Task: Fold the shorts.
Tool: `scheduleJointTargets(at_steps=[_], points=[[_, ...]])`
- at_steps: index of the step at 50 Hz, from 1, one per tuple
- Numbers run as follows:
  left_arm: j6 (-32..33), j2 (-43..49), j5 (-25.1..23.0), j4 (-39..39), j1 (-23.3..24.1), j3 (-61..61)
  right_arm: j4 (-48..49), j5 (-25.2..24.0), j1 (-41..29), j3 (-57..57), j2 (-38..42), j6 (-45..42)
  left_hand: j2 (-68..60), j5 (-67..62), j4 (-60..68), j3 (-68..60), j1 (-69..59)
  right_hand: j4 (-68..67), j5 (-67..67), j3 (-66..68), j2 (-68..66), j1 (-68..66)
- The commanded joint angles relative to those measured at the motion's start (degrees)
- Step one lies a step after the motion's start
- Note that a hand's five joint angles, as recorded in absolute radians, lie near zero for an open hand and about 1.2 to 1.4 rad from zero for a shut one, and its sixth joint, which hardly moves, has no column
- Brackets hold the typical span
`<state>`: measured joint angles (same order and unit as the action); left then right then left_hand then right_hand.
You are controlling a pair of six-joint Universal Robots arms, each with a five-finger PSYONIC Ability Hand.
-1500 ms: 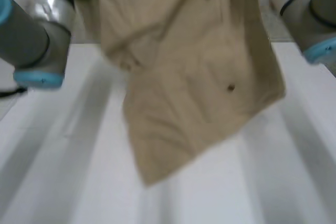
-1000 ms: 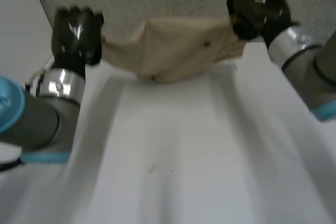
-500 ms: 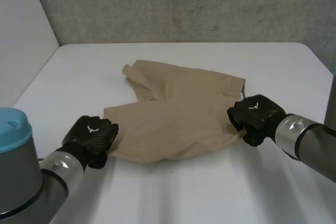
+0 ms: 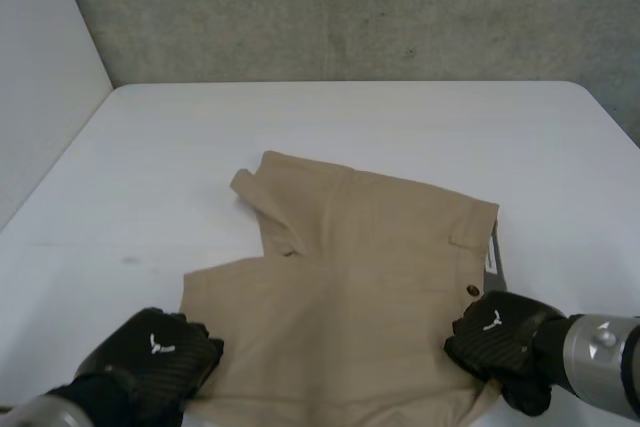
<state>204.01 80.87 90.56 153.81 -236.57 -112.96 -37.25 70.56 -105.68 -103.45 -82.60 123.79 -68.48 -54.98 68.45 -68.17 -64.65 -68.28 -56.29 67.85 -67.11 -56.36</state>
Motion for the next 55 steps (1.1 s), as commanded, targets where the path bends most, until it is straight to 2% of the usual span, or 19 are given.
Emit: scheduleJointTargets(at_steps=[1, 3, 7, 12, 17, 24, 28, 31, 34, 35, 39, 48, 49, 50, 51, 52, 53, 54, 55], points=[[6.3, -3.6, 0.1, -0.4, 0.7, 2.2, -2.3, -6.3, 2.2, 0.4, -2.2, -2.5, -11.5, -15.0, 11.5, -11.8, -15.3, -11.7, -13.7, 12.2, -12.9, -23.6], [6.7, -3.4, 0.1, 0.8, 0.2, 2.6, -1.8, -8.1, 2.7, 0.9, -2.2, -2.2, -11.5, -15.0, 11.5, -11.8, -15.3, -11.7, -13.7, 12.2, -12.9, -23.6], [7.5, -1.0, 0.1, 10.7, -3.5, 4.8, 1.7, -10.8, 4.5, 3.5, -1.9, -0.3, -11.5, -15.0, 11.5, -11.8, -15.3, -11.7, -13.7, 12.2, -12.9, -23.6], [7.7, 9.4, 0.2, 25.3, -4.0, 9.6, 9.0, -10.7, 5.0, 7.3, 3.3, 6.7, -11.5, -15.0, 11.5, -11.8, -15.3, -11.7, -13.7, 12.2, -12.9, -23.6], [9.7, 20.6, 0.1, 33.9, -4.0, 17.4, 12.5, -9.4, 4.9, 11.5, 8.6, 10.6, -11.5, -15.0, 11.5, -11.8, -15.3, -11.7, -13.7, 12.2, -12.9, -23.6], [17.3, 39.1, -0.1, 39.3, -3.3, 33.6, 18.1, -5.2, 4.8, 18.9, 16.1, 16.9, -11.5, -15.0, 11.5, -11.8, -15.3, -11.7, -13.7, 12.2, -12.9, -23.6], [18.7, 44.5, -0.1, 40.2, -3.3, 39.3, 21.5, -2.4, 4.8, 21.5, 18.5, 19.8, -11.5, -15.0, 11.5, -11.8, -15.3, -11.7, -13.7, 12.2, -12.9, -23.6], [19.1, 52.9, -1.4, 44.8, -3.3, 48.8, 26.3, 1.1, 4.8, 24.3, 21.1, 22.1, -11.5, -15.0, 11.5, -11.8, -15.3, -11.7, -13.7, 12.2, -12.9, -23.6], [19.0, 56.3, -4.5, 47.9, -3.3, 52.1, 28.3, 2.7, 4.7, 25.2, 22.0, 22.5, -11.5, -15.0, 11.5, -11.8, -15.3, -11.7, -13.7, 12.2, -12.9, -23.6], [19.1, 58.5, -7.0, 49.7, -3.4, 54.1, 31.3, 4.8, 4.3, 26.7, 23.8, 22.6, -11.5, -15.0, 11.5, -11.8, -15.3, -11.7, -13.7, 12.2, -12.9, -23.6], [19.1, 63.8, -10.3, 52.8, -3.5, 59.5, 37.1, 7.7, 2.8, 29.2, 26.5, 22.6, -11.5, -15.0, 11.5, -11.8, -15.3, -11.7, -13.7, 12.2, -12.9, -23.6], [18.9, 70.6, -11.0, 53.6, -3.9, 66.3, 43.0, 12.7, 0.5, 34.0, 33.6, 21.8, -11.5, -15.0, 11.5, -11.8, -15.3, -11.7, -13.7, 12.2, -12.9, -23.6], [18.9, 71.0, -11.1, 53.8, -3.9, 66.3, 43.0, 12.9, 0.4, 34.4, 34.1, 21.7, -11.5, -15.0, 11.5, -11.8, -15.3, -9.6, -11.6, 10.0, -10.8, -21.5], [18.9, 71.1, -11.2, 54.0, -3.9, 66.2, 43.0, 13.1, 0.3, 34.7, 34.5, 21.7, -11.5, -15.0, 11.5, -11.8, -15.3, 3.2, 1.2, -2.8, 2.1, -8.7], [18.9, 71.3, -11.3, 54.7, -3.9, 65.9, 43.5, 13.5, 0.1, 35.2, 35.1, 21.7, -11.5, -15.0, 11.5, -11.8, -15.3, 34.0, 32.0, -33.6, 32.8, 22.1], [18.9, 71.4, -11.3, 55.3, -3.9, 65.6, 43.7, 13.8, -0.1, 35.5, 35.4, 21.7, -11.5, -15.0, 11.5, -11.8, -15.3, 46.6, 44.6, -46.2, 45.5, 34.7], [18.9, 71.4, -11.2, 55.9, -3.9, 65.1, 44.1, 14.1, -0.1, 35.7, 35.5, 21.7, 1.1, -2.4, -1.1, 0.8, -2.7, 55.9, 53.9, -55.5, 54.7, 44.0], [19.0, 71.3, -11.2, 56.6, -3.9, 64.6, 44.5, 14.3, -0.2, 35.9, 35.5, 21.7, 16.2, 12.7, -16.2, 15.9, 12.4, 58.3, 56.3, -57.8, 57.1, 46.4], [19.0, 70.8, -11.2, 58.3, -3.9, 63.2, 45.5, 14.9, -0.2, 36.2, 35.5, 21.9, 45.2, 41.7, -45.2, 44.9, 41.4, 58.3, 56.3, -57.8, 57.1, 46.4]])
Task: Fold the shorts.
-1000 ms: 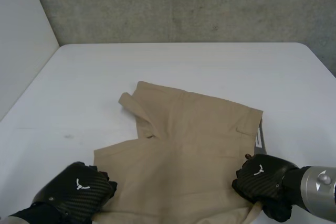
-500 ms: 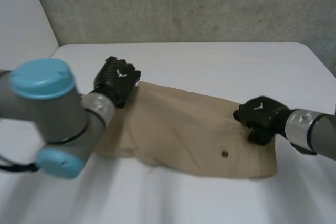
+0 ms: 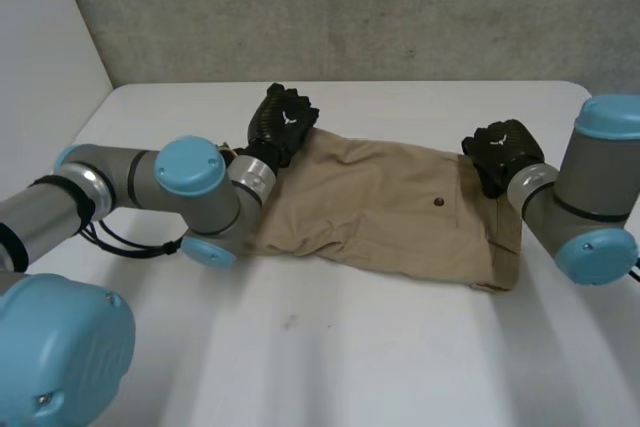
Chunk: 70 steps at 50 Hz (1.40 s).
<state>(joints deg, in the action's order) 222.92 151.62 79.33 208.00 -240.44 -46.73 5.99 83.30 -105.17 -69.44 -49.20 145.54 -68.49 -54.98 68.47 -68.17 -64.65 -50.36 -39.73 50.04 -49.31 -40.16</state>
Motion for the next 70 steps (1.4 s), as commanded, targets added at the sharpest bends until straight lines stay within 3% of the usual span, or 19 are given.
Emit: scheduleJointTargets(at_steps=[1, 6, 8, 15, 21, 24, 26, 33, 37, 38, 42, 45, 55, 63, 67, 70], points=[[0.1, -0.2, 0.0, 5.0, 0.0, -3.7, 2.8, 2.4, -0.7, 2.2, 2.0, 0.6, 57.5, 54.0, -57.5, 57.2, 53.6, 40.4, 39.7, -40.0, 39.3, 30.2], [0.0, -4.3, 0.8, 10.8, 0.1, -8.2, 5.7, 3.1, -0.7, 0.6, -0.8, 1.1, 58.4, 54.9, -58.4, 58.1, 54.6, 40.4, 39.7, -40.0, 39.3, 30.2], [-0.1, -7.6, 0.9, 12.5, 0.1, -11.3, 5.9, 2.9, -0.4, -1.3, -5.6, 2.0, 58.4, 54.9, -58.4, 58.1, 54.6, 40.4, 39.7, -40.0, 39.3, 30.2], [-1.5, -17.8, 1.2, 13.3, 0.3, -21.1, 4.8, 2.9, 0.0, -9.6, -16.7, 6.2, 58.4, 54.9, -58.4, 58.1, 54.6, 40.4, 39.7, -40.0, 39.3, 30.2], [-6.4, -26.9, 5.2, 12.6, 0.0, -32.0, -0.8, 2.5, 0.1, -17.9, -23.8, 10.9, 58.4, 54.9, -58.4, 58.1, 54.6, 40.4, 39.7, -40.0, 39.3, 30.2], [-9.9, -30.8, 7.2, 12.3, -0.3, -37.1, -2.8, 1.7, 0.2, -20.4, -24.4, 12.7, 58.4, 54.9, -58.4, 58.1, 54.6, 40.4, 39.7, -40.0, 39.3, 30.2], [-12.3, -33.0, 8.2, 12.1, -0.5, -40.2, -4.6, -1.5, 1.6, -25.8, -24.7, 17.2, 58.4, 54.9, -58.4, 58.1, 54.6, 40.1, 39.5, -39.8, 39.1, 29.9], [-16.3, -36.7, 8.6, 12.0, -2.1, -46.7, -2.5, -7.2, 4.2, -30.7, -23.8, 20.7, 58.1, 54.6, -58.1, 57.8, 54.3, 34.6, 33.9, -34.2, 33.5, 24.4], [-16.4, -37.6, 8.6, 11.9, -2.1, -48.7, 1.6, -7.7, 4.7, -30.1, -18.1, 21.1, 58.1, 54.6, -58.1, 57.8, 54.3, 19.5, 18.8, -19.1, 18.4, 9.3], [-16.5, -38.0, 8.6, 11.9, -2.1, -49.3, 2.9, -7.5, 4.9, -29.6, -16.4, 21.0, 58.1, 54.6, -58.1, 57.8, 54.3, 10.1, 9.5, -9.8, 9.0, -0.1], [-16.4, -38.7, 8.8, 11.9, -2.1, -50.6, 5.8, -5.0, 5.8, -28.8, -15.0, 19.9, 58.1, 54.6, -58.1, 57.8, 54.3, -29.5, -30.1, 29.8, -30.5, -39.7], [-16.4, -39.1, 8.8, 11.9, -2.1, -51.4, 7.1, -2.6, 7.3, -28.8, -15.2, 17.5, 58.1, 54.6, -58.1, 57.8, 54.3, -29.6, -30.3, 30.0, -30.7, -39.8], [-16.5, -44.0, 8.6, 11.4, -3.8, -53.9, 4.5, -0.9, 13.4, -27.9, -21.1, -7.4, 58.3, 54.8, -58.3, 58.0, 54.4, -29.6, -30.3, 30.0, -30.7, -39.8], [-16.5, -46.2, 8.8, 10.1, -4.0, -55.2, 1.3, -1.4, 0.8, -17.3, -23.5, -13.0, 58.3, 54.8, -58.3, 58.0, 54.4, -29.6, -30.3, 30.0, -30.7, -39.8], [-16.5, -47.0, 9.0, 9.7, -4.3, -56.2, -1.8, -4.9, -8.0, -12.0, -18.1, -14.2, 58.3, 54.8, -58.3, 58.0, 54.4, -29.6, -30.3, 30.0, -30.7, -39.8], [-16.5, -47.4, 9.0, 9.7, -4.3, -56.7, -4.3, -10.3, -15.4, -7.4, -12.1, -18.2, 58.3, 54.8, -58.3, 58.0, 54.4, -29.6, -30.3, 30.0, -30.7, -39.8]])
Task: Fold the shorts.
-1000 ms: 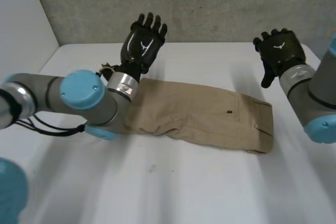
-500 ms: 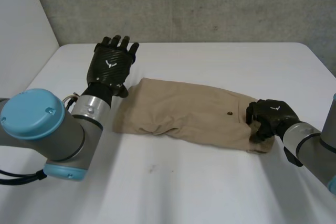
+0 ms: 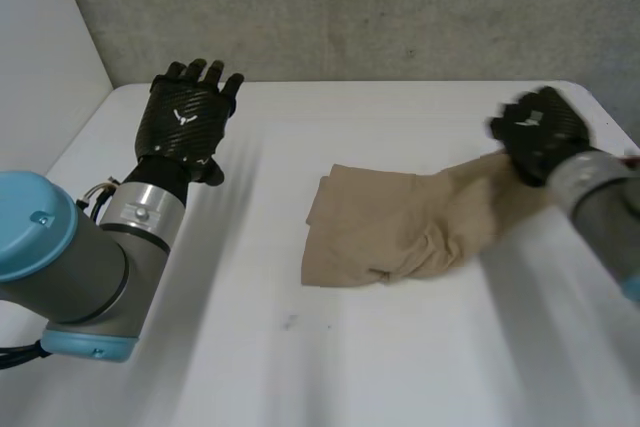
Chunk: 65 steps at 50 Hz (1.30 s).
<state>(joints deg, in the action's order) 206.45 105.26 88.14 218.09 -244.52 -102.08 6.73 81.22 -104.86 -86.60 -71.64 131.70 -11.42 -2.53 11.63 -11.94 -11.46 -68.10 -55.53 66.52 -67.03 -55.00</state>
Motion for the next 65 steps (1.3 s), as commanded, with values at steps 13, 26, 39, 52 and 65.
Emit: scheduleJointTargets(at_steps=[13, 26, 39, 52, 65], points=[[-0.2, -1.0, 1.1, -0.2, -0.2, -0.9, -8.7, -12.0, -20.5, 15.8, 17.3, -8.8, 1.4, 2.5, -1.6, 1.9, 1.4, 50.3, 47.7, -48.7, 49.2, 37.2], [-8.4, 4.6, 1.3, -0.9, 8.1, 12.1, 1.7, -12.7, -10.4, 2.7, -1.1, 31.9, -1.1, 0.0, 0.9, -0.6, -1.1, 58.1, 55.5, -56.5, 57.0, 45.0], [-21.1, 23.0, -0.8, -21.2, 15.1, 33.0, -0.2, -10.8, -0.4, 1.3, -0.8, 42.2, -6.2, -5.1, 6.0, -5.7, -6.2, 58.1, 55.5, -56.5, 57.0, 45.0], [-23.6, 35.9, -2.3, -34.0, 14.1, 46.1, -10.4, -9.9, -0.6, 12.6, 15.6, 41.4, -20.8, -19.7, 20.6, -20.3, -20.8, 58.1, 55.5, -56.5, 57.0, 45.0], [-14.8, 34.6, 3.8, -39.6, 12.2, 40.6, -13.9, -9.9, -1.5, 18.1, 20.9, 37.3, -19.8, -18.7, 19.6, -19.3, -19.8, 58.1, 55.5, -56.5, 57.0, 45.0]])
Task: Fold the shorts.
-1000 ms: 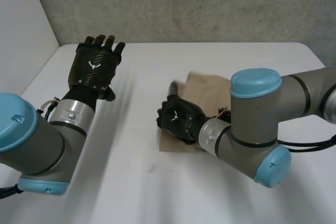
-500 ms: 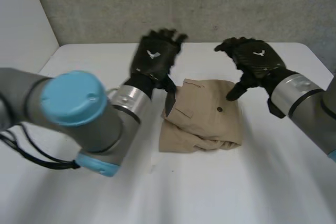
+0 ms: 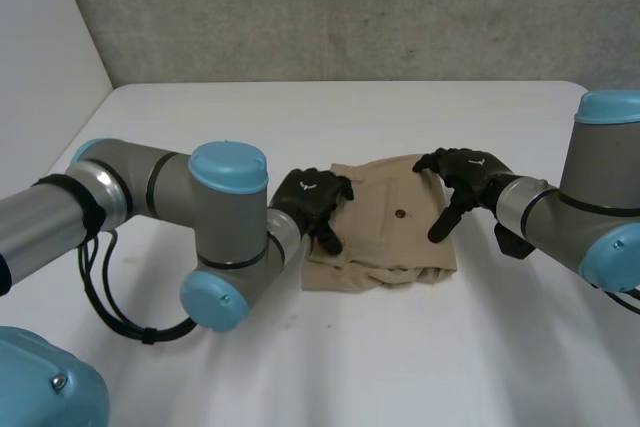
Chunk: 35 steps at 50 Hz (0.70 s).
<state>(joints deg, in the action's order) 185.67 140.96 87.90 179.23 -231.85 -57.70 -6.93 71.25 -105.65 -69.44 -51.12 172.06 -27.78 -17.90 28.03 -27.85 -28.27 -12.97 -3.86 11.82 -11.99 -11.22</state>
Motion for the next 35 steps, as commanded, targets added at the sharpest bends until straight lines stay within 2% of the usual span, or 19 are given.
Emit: scheduleJointTargets(at_steps=[1, 5, 14, 24, 30, 31, 33, 35], points=[[6.5, -1.2, 4.6, -0.7, -0.5, -4.1, -0.3, 0.0, -0.9, 1.0, 0.4, -3.6, -3.5, -3.3, 3.2, -3.4, -3.0, 3.0, 3.9, -1.8, 2.0, 1.2], [8.1, -1.7, 5.6, -0.7, -0.5, -5.3, -0.4, 0.4, -1.5, 1.1, 1.2, -5.8, -3.1, -3.0, 2.9, -3.1, -2.6, 3.0, 3.9, -1.8, 2.0, 1.2], [8.6, -4.1, 5.6, -0.6, -0.4, -7.4, -0.4, 5.0, -1.7, 1.9, 3.0, -11.9, -0.9, -0.8, 0.7, -0.9, -0.5, 3.0, 3.9, -1.8, 2.0, 1.2], [8.2, -9.0, 5.5, 0.6, -0.2, -6.9, -1.3, 5.2, -1.9, 2.5, 2.0, -14.1, 0.4, 0.5, -0.6, 0.5, 0.9, 3.0, 3.9, -1.8, 2.0, 1.2], [7.9, -13.2, 5.4, 1.1, 0.5, -7.1, -1.2, 5.3, -2.2, 2.5, -3.8, -13.6, 3.6, 3.7, -3.8, 3.7, 4.1, 3.0, 3.9, -1.8, 2.0, 1.2], [7.7, -16.2, 5.4, 1.1, 0.5, -7.5, -0.5, 5.7, -2.2, 2.2, -7.6, -12.4, 5.8, 5.9, -6.0, 5.8, 6.3, 3.0, 3.9, -1.8, 2.0, 1.2], [7.6, -17.3, 5.4, 1.1, 0.5, -7.6, -0.2, 6.0, -2.1, 2.2, -9.0, -11.7, 6.5, 6.6, -6.7, 6.5, 7.0, 3.0, 3.9, -1.8, 2.0, 1.2], [7.1, -21.8, 5.7, 1.1, -0.1, -8.3, 2.3, 8.3, -1.4, 1.9, -14.4, -8.0, 10.0, 10.1, -10.2, 10.0, 10.5, 3.0, 3.9, -1.8, 2.0, 1.2]])
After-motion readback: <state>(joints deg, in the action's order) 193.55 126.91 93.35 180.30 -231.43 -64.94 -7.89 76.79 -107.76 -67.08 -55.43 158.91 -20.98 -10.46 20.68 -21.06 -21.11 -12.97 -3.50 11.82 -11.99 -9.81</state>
